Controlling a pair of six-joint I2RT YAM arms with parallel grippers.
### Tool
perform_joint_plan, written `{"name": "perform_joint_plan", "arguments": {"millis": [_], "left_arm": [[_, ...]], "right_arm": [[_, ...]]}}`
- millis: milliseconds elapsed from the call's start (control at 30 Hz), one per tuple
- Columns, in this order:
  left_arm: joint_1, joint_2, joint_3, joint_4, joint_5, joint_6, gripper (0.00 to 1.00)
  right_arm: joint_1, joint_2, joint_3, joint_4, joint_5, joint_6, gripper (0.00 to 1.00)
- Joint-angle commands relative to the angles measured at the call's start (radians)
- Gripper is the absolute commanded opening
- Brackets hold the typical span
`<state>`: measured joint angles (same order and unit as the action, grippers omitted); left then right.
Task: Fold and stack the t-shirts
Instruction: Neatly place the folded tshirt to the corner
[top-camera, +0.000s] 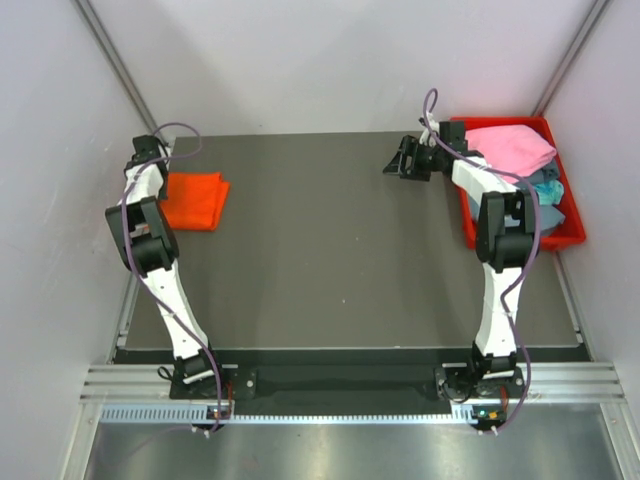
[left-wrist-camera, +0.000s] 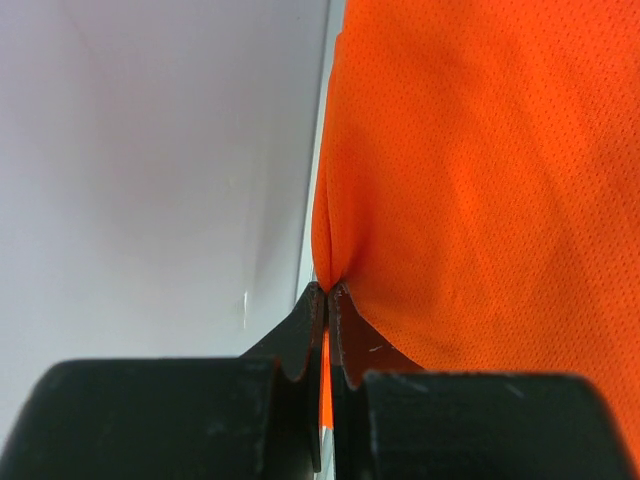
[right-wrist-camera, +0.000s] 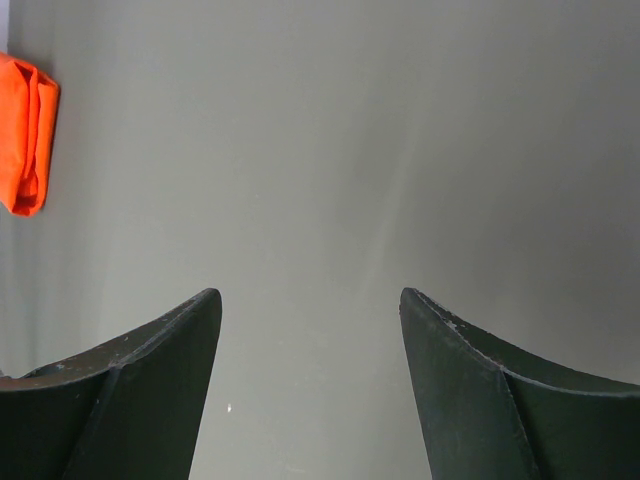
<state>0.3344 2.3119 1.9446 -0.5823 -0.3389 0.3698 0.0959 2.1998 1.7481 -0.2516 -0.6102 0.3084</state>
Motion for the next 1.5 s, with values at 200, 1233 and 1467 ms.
{"name": "perform_joint_plan", "arguments": {"millis": [200,1233,1467], "left_arm": [[0.011,0.02,0.05,0.082,-0.071,0.021,0.0],[0.041,-0.034,0.017,0.076,-0.152,-0.08,0.38],[-0.02,-0.216,0.002,-0.037,0.018,-0.239,0.58]], "right_arm": [[0.001,-0.112,-0.038,0.034,-0.003,-0.025,0.72],[0.022,-0.233,-0.145,0.043,0.018,-0.06,0.73],[0.022,-0.275,-0.151,0.035,0.092,-0.095,0.78]]}}
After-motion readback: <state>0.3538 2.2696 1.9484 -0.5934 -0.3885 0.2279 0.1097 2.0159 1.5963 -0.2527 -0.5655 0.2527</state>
